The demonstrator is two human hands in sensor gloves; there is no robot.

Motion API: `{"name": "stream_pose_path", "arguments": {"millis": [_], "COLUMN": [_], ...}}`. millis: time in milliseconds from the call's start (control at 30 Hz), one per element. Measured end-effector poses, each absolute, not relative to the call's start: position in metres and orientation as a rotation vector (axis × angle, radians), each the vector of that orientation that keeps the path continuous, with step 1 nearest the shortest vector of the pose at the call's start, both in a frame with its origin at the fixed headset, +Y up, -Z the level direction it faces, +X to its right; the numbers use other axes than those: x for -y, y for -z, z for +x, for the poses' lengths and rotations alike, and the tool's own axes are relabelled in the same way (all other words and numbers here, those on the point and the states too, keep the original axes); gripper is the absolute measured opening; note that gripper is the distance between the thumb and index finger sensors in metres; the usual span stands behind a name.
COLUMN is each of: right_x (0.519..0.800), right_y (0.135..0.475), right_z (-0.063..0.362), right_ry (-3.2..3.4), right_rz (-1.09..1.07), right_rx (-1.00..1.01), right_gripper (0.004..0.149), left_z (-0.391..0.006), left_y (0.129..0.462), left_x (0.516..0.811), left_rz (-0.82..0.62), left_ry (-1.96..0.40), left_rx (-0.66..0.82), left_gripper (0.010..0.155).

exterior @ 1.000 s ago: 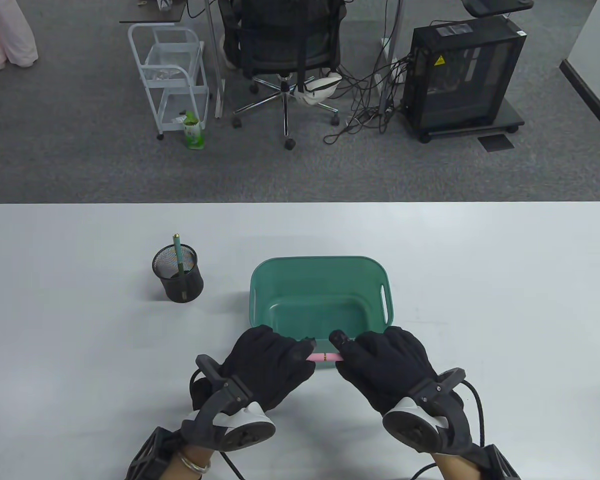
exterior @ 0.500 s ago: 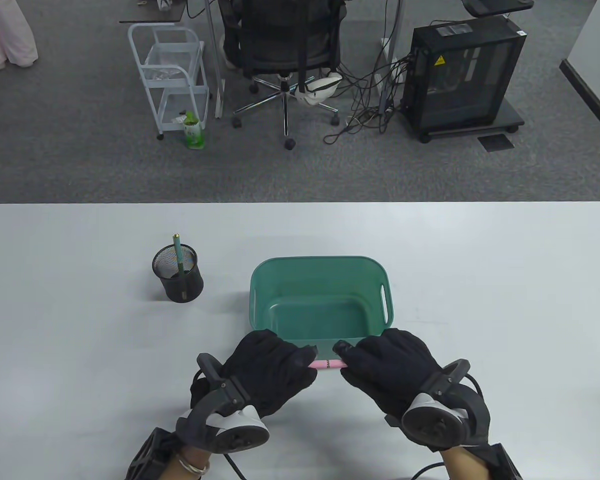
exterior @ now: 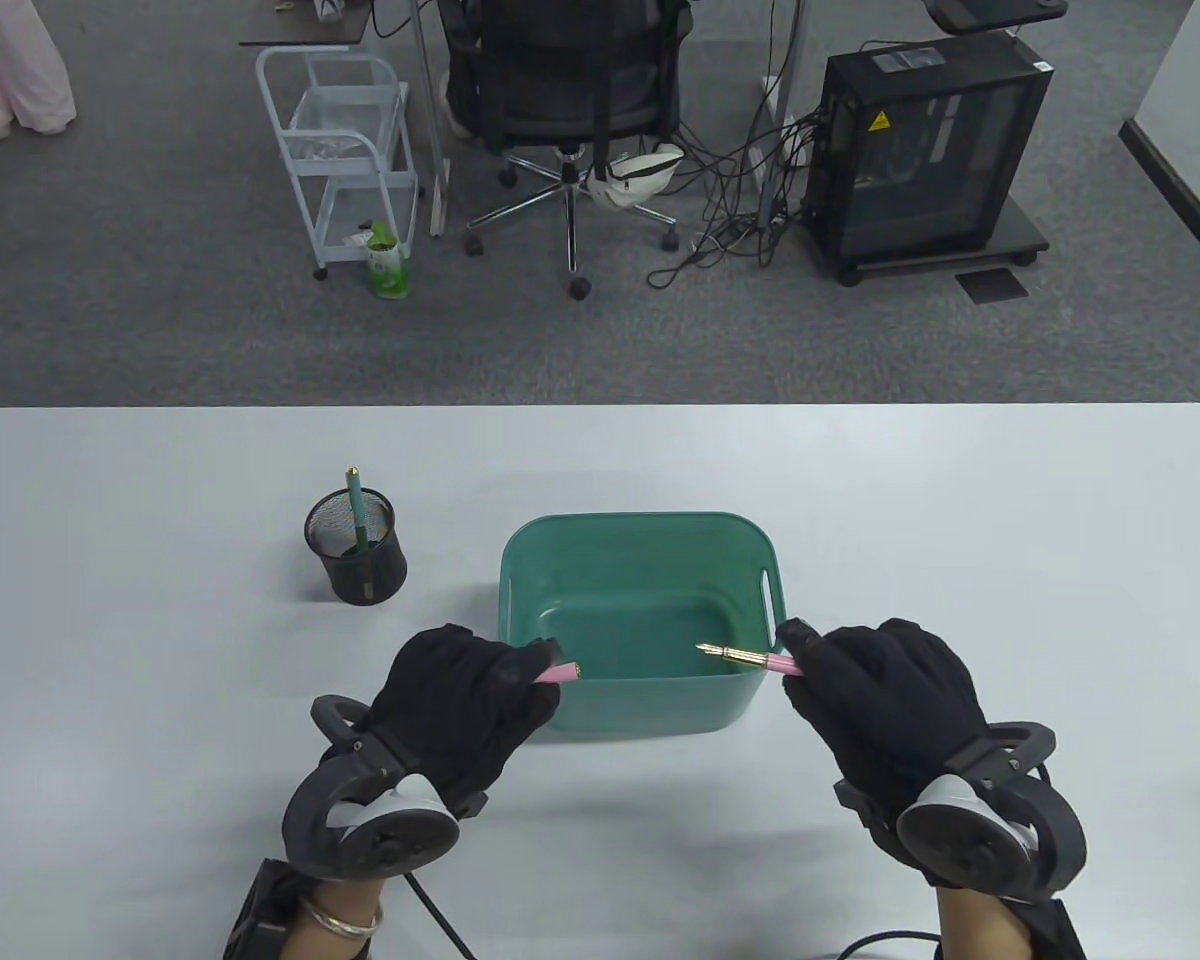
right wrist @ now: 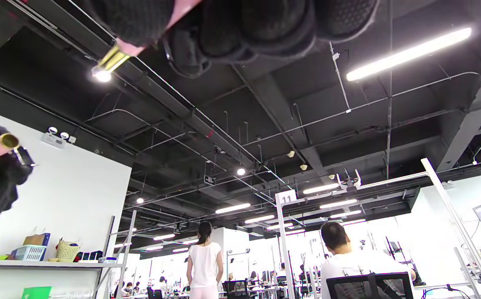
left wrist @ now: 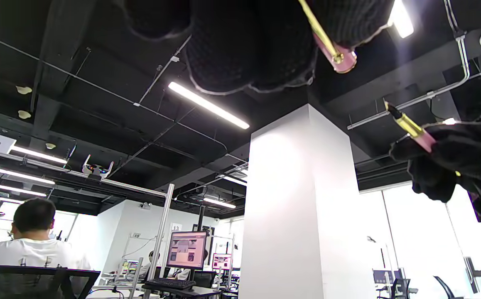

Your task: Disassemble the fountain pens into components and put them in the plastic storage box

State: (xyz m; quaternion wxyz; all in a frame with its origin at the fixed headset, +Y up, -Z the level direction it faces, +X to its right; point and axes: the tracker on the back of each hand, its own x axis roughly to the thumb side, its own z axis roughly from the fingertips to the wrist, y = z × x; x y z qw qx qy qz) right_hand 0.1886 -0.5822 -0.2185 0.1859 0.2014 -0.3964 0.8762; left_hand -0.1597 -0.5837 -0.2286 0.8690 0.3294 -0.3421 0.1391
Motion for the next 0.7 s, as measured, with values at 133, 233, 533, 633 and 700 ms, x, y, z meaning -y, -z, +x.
{"name": "stream_pose_path", "arguments": {"millis": [133, 233, 533, 633, 700], "right_x": [0.582, 0.582, 0.581, 0.581, 0.580], "right_y": [0.218, 0.218, 0.219, 0.219, 0.219], "right_z": [0.188, 0.188, 0.191, 0.192, 0.193], "right_ry": [-2.479, -2.479, -2.478, -2.463, -2.461], "right_rz": [0.561, 0.568, 0.557, 0.556, 0.556], "right_rx": [1.128, 1.115, 1.111, 1.105, 1.103], "right_gripper": [0.044, 0.044, 0.045, 0.045, 0.045], "left_z": [-0.158, -0.157, -0.150, -0.146, -0.142], "left_y": [0.231, 0.232, 0.241, 0.250, 0.257], "left_x": [0.586, 0.587, 0.594, 0.599, 0.601], "left_rz": [0.672, 0.658, 0.571, 0.525, 0.502], "left_ry": [-0.285, -0.285, -0.286, -0.274, -0.258], "left_rx": [0.720, 0.722, 0.673, 0.645, 0.627], "left_gripper": [0.048, 0.048, 0.047, 0.047, 0.047]}}
